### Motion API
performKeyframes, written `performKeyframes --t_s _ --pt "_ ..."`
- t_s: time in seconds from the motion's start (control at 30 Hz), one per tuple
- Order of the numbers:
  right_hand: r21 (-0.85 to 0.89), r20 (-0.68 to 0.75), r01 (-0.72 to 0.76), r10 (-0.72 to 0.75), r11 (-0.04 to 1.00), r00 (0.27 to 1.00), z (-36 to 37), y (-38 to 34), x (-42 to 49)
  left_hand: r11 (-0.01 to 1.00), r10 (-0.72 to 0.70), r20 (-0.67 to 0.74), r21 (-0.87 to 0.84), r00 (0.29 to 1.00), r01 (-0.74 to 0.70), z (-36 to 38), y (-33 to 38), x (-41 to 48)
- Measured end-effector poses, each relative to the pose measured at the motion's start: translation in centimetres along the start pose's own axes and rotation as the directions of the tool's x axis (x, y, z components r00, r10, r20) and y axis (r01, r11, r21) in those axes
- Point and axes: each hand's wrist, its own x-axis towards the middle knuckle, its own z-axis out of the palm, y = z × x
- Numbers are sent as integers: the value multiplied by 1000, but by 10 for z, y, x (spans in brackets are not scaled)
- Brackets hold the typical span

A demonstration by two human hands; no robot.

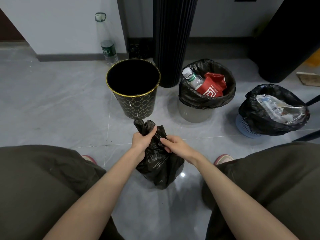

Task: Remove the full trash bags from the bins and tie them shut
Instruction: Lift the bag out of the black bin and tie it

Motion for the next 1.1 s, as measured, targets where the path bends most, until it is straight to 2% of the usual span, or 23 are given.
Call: performKeyframes --t_s 0.1,0.17,0.23,0.33,0.43,0.53,0.63,0.8,0.9,1.0,1.1 --pt "64 29 -4 2 998 1000 -6 -1 -4 997 -75 2 -31 997 75 -2 5 -3" --pt "168 68 -2 -10 986 998 -6 3 -3 995 -84 -10 -61 996 83 -2 9 -7" --pt "264 48 -4 -9 965 999 -3 8 0 996 -83 -31 -47 996 81 -3 8 -8" --pt "361 -109 1 41 933 993 3 11 6 998 24 -40 61 999 -22 -6 6 -3" --pt "497 -275 -3 161 868 948 7 13 14 966 124 45 223 991 -131 -5 9 -7" --pt "455 -368 -1 189 891 911 8 14 16 877 130 181 438 975 -198 0 6 -12" --pt "244 -419 3 103 970 902 7 12 13 763 220 257 555 941 -331 -2 -4 -3" --pt "106 -381 45 -1 993 925 7 8 11 586 305 397 638 866 -499 -7 -3 -9" --pt "74 -343 33 -5 997 939 9 4 11 466 311 476 678 823 -568 -7 -5 -10" --pt "139 -269 -15 52 990 962 9 0 8 429 316 471 704 824 -567 -7 -8 -7" --pt "290 -118 -34 71 956 990 7 -9 1 394 328 462 726 824 -564 -8 -8 -6"
